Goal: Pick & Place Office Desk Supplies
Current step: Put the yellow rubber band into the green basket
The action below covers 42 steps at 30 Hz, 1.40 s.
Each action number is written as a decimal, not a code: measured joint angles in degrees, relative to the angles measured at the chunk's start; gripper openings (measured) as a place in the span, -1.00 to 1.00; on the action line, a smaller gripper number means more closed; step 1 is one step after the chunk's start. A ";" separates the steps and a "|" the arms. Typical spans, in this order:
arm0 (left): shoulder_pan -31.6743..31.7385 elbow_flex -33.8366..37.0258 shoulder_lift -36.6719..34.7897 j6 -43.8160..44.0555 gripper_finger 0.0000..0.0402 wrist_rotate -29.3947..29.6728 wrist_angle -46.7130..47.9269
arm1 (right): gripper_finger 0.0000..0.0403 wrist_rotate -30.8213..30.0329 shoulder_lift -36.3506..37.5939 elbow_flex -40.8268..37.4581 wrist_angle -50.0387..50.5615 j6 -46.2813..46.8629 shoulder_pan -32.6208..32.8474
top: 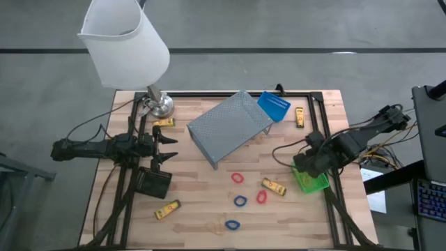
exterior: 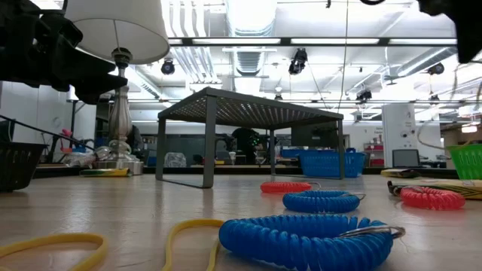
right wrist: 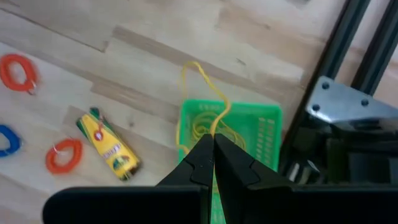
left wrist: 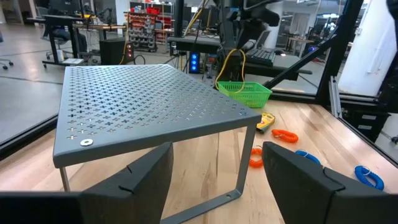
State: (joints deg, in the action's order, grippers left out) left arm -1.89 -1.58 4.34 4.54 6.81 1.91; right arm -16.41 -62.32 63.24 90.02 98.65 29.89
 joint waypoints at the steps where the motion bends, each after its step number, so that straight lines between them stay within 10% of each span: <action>1: 0.00 0.00 0.00 0.00 0.26 -0.02 0.00 | -0.96 0.71 1.24 -0.73 0.01 0.01 0.00; 26: -0.01 0.00 0.00 0.00 0.26 0.00 0.00 | -0.96 3.22 1.81 6.63 -0.07 -7.03 0.63; 42: 0.00 0.00 0.00 0.00 0.26 0.00 -0.01 | -0.96 9.65 1.37 2.52 0.00 5.69 9.42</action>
State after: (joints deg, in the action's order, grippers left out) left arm -1.89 -1.58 4.34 4.54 6.81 1.90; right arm -6.76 -60.94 65.76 90.02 104.33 39.31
